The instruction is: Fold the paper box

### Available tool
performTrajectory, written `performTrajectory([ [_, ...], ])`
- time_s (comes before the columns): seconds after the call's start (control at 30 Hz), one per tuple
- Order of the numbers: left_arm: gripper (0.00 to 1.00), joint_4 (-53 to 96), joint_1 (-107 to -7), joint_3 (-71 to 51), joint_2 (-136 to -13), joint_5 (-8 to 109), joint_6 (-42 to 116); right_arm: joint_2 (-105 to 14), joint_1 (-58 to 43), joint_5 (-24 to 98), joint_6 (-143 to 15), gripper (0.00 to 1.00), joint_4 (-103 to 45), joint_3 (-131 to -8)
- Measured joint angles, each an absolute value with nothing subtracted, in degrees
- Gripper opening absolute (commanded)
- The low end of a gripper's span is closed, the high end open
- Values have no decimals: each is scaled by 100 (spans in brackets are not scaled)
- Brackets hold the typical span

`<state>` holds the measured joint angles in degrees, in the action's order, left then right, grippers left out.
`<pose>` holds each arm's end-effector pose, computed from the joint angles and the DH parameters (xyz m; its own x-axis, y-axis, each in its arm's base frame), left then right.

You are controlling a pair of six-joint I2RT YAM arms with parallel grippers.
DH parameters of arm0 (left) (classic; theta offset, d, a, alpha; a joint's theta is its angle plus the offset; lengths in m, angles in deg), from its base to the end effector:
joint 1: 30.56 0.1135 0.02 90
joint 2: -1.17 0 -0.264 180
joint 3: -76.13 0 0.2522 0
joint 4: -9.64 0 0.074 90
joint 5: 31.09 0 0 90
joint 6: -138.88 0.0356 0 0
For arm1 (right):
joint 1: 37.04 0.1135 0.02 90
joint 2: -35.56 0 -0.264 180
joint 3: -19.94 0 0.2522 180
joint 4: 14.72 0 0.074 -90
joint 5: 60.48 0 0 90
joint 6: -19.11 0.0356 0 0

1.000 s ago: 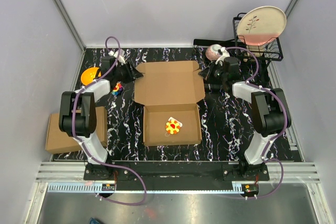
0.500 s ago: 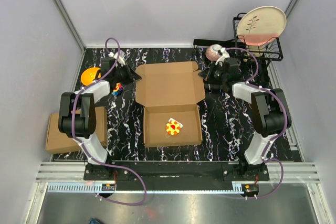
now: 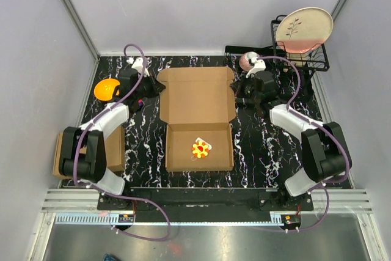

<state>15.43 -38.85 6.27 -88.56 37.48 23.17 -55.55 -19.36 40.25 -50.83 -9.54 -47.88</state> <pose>0.3470 -0.0637 0.2454 -0.5857 -0.3228 -0.7435 0.2287 0.8142 -0.5336 0.3413 0.1158 0.2439 -0.4384 0.2140 -0.8730 -0.3371 0.8612 0.3804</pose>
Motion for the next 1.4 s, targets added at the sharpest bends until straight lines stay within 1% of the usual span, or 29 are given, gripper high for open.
performTrajectory([
  [0.27, 0, 881, -4687, 1532, -7707, 5058, 2643, -4954, -1414, 2818, -5420, 0, -985, -4224],
  [0.47, 1, -177, -5400, 2561, -7007, 6275, 2723, -4521, -719, 1568, -5558, 0, -913, -3842],
  [0.57, 2, -717, -5695, 3064, -6813, 6795, 2778, -4348, -406, 1021, -5593, 0, -803, -3636],
  [0.73, 6, -1563, -6097, 3772, -6566, 7458, 2857, -4038, 29, 339, -5634, 0, -504, -3201],
  [0.9, 6, -2389, -6399, 4244, -6459, 7969, 2927, -3837, 428, -168, -5706, 0, 27, -2666],
  [1.1, 7, -3058, -6525, 4413, -6456, 8212, 3113, -3651, 754, -618, -5982, 0, 703, -2172],
  [1.2, 8, -3469, -6539, 4402, -6476, 8216, 3255, -3588, 785, -736, -6277, 0, 1028, -2154],
  [1.4, 10, -4024, -6539, 4004, -6961, 8214, 3563, -3736, 798, -902, -7195, 0, 1682, -2288],
])
